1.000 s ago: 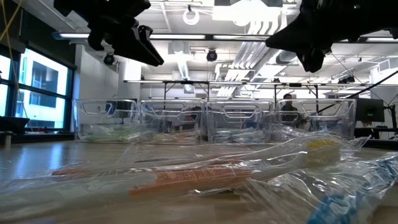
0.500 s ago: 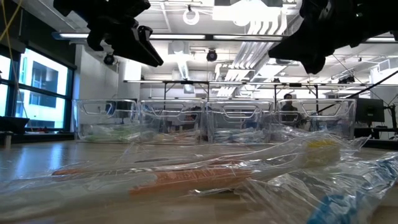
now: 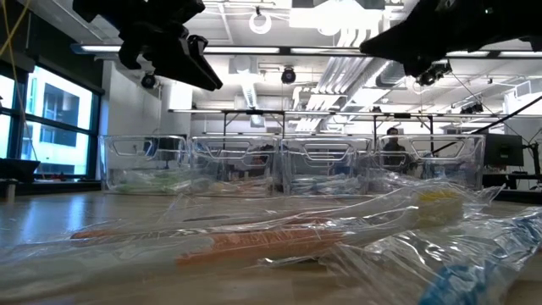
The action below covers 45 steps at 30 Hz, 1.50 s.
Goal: Pick & Place Toothbrushes
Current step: Put the blue toothbrush into the middle right transparent bin
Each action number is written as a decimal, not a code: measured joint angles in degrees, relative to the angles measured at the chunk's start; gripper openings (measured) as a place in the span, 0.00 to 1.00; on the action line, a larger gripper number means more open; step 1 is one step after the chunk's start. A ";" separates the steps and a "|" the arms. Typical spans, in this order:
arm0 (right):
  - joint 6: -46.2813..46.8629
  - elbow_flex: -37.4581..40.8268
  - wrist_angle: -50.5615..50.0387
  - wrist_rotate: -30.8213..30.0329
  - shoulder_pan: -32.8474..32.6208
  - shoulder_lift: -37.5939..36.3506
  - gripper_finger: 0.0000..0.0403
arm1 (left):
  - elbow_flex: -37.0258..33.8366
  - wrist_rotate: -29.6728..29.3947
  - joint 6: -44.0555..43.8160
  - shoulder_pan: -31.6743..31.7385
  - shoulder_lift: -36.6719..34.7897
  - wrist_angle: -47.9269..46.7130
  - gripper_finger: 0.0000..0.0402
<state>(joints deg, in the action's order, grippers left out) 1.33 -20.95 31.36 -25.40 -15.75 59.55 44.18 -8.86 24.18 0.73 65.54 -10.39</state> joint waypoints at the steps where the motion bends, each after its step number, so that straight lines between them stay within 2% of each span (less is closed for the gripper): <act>1: -0.44 0.00 0.84 0.60 0.00 0.00 0.01 | 0.00 0.00 0.00 0.00 0.00 0.02 0.28; 7: -6.99 0.00 3.63 1.48 0.02 0.00 0.01 | 0.00 0.00 0.00 0.00 0.00 0.07 0.28; 14: -7.10 -0.99 6.59 1.44 0.00 0.00 0.01 | -0.04 -0.68 1.08 0.00 0.00 2.08 0.28; 18: -3.25 -5.95 -3.45 1.01 0.00 0.00 0.01 | -0.04 -1.08 7.20 0.00 0.00 6.86 0.28; 23: 4.41 -15.62 -26.82 -1.19 0.00 0.00 0.01 | -0.04 -3.95 7.78 0.02 0.00 10.36 0.28; 27: 8.49 -21.68 -39.42 2.70 -0.02 0.00 0.01 | -0.04 -4.84 9.01 0.02 0.00 9.55 0.28; 30: 11.31 -24.31 -44.11 5.57 -0.45 0.00 0.01 | -0.04 -4.83 9.01 0.02 0.00 9.35 0.28; 34: 16.30 -26.95 -49.73 5.75 -2.24 0.00 0.01 | -0.04 -4.83 8.74 0.02 0.02 9.78 0.28; 41: 19.29 -29.53 -53.06 0.19 -7.68 0.00 0.01 | -0.04 -4.81 8.38 0.00 0.02 9.27 0.28; 45: 21.22 -29.79 -53.25 0.26 -9.55 1.65 0.01 | -0.04 -4.80 8.35 0.00 0.02 8.78 0.28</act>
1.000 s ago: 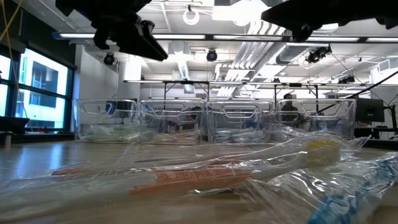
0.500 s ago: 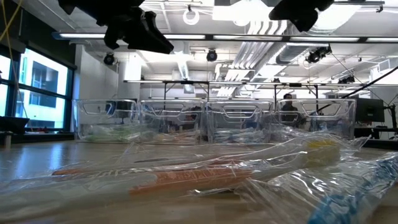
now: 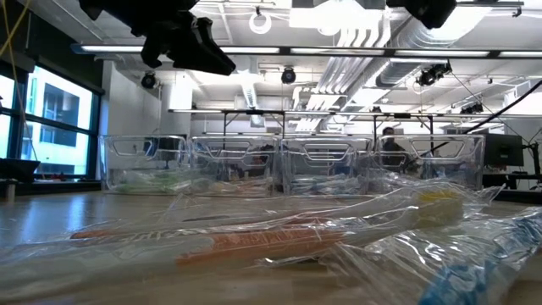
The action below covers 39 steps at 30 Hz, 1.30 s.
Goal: Pick & Place Toothbrushes
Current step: Put the blue toothbrush into the middle right transparent bin
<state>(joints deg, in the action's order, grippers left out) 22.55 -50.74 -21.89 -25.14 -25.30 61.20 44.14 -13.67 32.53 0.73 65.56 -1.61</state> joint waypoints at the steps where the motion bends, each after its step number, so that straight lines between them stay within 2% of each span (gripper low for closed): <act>1: 0.29 0.02 -0.47 0.65 -0.42 0.87 0.01 | 0.00 0.02 0.00 0.00 0.00 -0.05 0.28; 8: 3.22 0.03 1.81 12.81 -2.21 10.38 0.01 | 0.00 0.02 0.00 0.00 0.00 -0.02 0.28; 17: 10.82 0.07 7.06 21.30 -2.93 22.70 0.01 | 0.00 0.04 0.05 0.00 0.00 -0.05 0.28; 23: 15.30 0.09 8.07 25.82 -4.70 26.29 0.01 | 0.00 0.06 -0.12 0.00 0.00 -1.46 0.28; 28: 18.72 0.11 7.82 26.86 -5.80 26.46 0.01 | 0.02 0.08 -1.47 0.00 0.00 -2.72 0.28; 32: 21.16 0.11 7.08 25.27 -5.86 26.46 0.03 | 0.02 0.08 -1.51 0.00 0.00 -2.85 0.28; 39: 21.03 0.11 3.48 23.19 -5.84 26.46 0.19 | 0.02 0.08 -1.52 0.00 0.00 -2.86 0.28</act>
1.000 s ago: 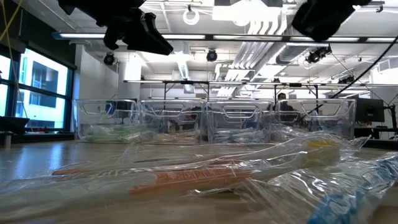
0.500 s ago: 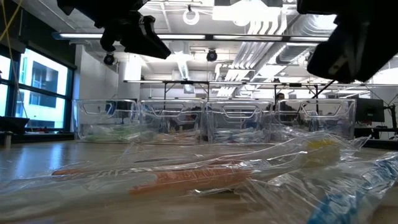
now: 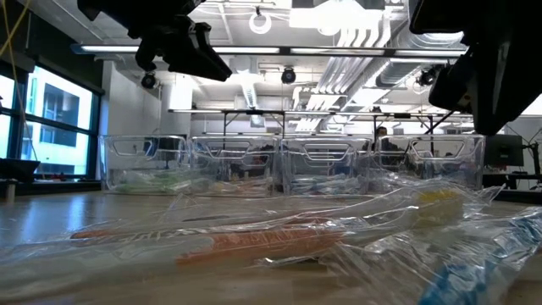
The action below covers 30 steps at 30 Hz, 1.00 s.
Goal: Pick & Place Toothbrushes
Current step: Put the blue toothbrush into the middle right transparent bin
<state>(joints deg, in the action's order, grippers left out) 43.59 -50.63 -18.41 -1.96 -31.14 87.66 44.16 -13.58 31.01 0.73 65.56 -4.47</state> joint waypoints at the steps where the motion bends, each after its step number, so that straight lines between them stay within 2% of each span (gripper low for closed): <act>1: -0.08 0.00 -0.24 0.08 0.00 0.00 0.21 | 0.00 0.00 -0.01 0.00 0.00 0.01 0.28; 5: -1.64 0.00 -1.61 0.24 0.00 0.00 0.30 | 0.00 0.00 -0.01 0.00 0.00 0.01 0.28; 9: -1.81 0.00 -1.52 -1.07 0.00 0.00 0.33 | 0.00 0.00 -0.01 0.00 0.00 -0.02 0.28; 15: -1.76 0.00 -0.99 -1.03 0.00 1.61 0.33 | 0.00 0.00 -0.01 0.00 0.00 -0.07 0.28; 23: -1.78 0.04 4.45 0.93 0.00 10.34 0.33 | 0.04 0.00 -0.01 0.00 0.00 -1.23 0.28; 30: -1.79 0.00 6.46 5.02 0.00 12.27 0.33 | 0.04 0.00 -0.01 0.00 0.00 -2.31 0.28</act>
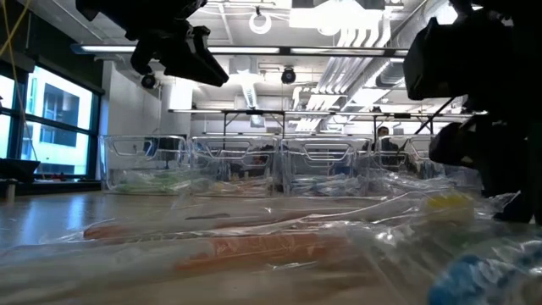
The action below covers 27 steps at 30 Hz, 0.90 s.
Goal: Pick & Place Toothbrushes
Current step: Put the blue toothbrush into the middle right transparent bin
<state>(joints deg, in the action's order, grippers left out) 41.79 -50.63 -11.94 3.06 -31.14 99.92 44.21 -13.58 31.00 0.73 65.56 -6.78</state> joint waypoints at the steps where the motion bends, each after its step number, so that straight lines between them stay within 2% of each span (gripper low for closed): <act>1: -0.02 0.01 0.01 -0.79 -0.01 -0.23 0.33 | 0.00 0.00 -0.02 0.00 0.00 -0.01 0.28; 7: -3.12 0.00 1.00 -4.67 1.22 -2.64 0.33 | 0.00 0.00 0.00 0.00 0.00 0.06 0.28; 12: -3.05 -0.02 1.20 -3.23 2.44 -5.68 0.33 | 0.00 0.00 -0.01 0.00 0.00 -0.36 0.28; 17: -1.91 -0.02 0.87 0.39 0.91 -5.48 0.33 | 0.00 0.00 0.00 0.00 0.00 -0.90 0.28; 27: 1.88 0.00 -0.30 -0.53 -1.95 -5.19 0.33 | 0.00 0.00 0.05 0.01 0.00 -0.70 0.28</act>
<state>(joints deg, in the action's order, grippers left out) 43.67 -50.63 -12.24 2.54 -33.08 94.74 44.21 -13.58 31.05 0.74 65.56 -7.48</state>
